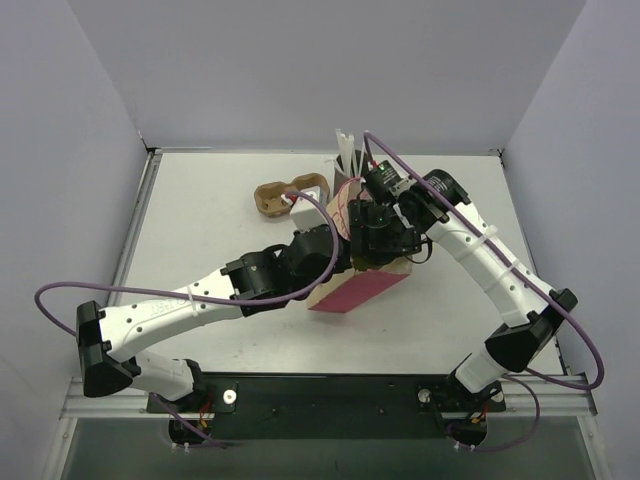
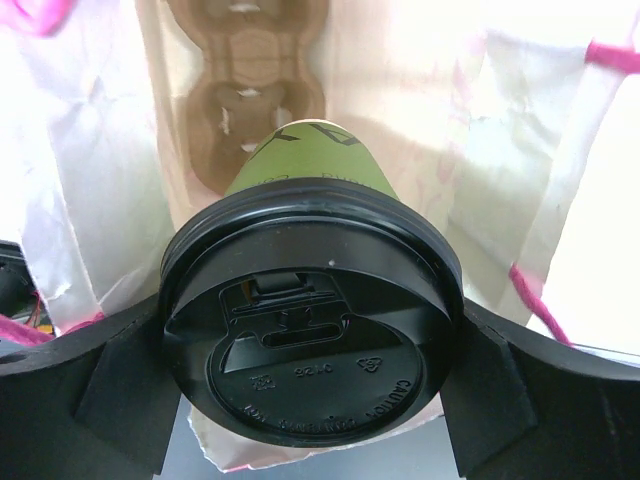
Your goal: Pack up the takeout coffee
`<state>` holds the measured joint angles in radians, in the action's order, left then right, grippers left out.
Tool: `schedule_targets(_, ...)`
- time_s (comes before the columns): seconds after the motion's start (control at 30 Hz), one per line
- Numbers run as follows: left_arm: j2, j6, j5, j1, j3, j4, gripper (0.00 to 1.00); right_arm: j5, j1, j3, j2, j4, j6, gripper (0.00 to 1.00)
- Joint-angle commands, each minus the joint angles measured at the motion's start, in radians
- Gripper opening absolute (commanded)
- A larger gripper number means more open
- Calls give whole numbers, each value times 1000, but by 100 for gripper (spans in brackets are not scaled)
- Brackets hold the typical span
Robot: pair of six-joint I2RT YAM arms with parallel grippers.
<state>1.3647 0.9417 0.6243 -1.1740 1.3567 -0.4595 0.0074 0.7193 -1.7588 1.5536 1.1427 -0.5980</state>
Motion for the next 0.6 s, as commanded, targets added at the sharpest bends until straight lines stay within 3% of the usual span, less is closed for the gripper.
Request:
schedule_targets(0.0,17,106,71,-29,53,91,0,-43,-18,-70,36,32,4,57)
schedule_targets(0.57,-33,209,132,-27,-74,108,0,-112,-37,68,88,-70,-11,56)
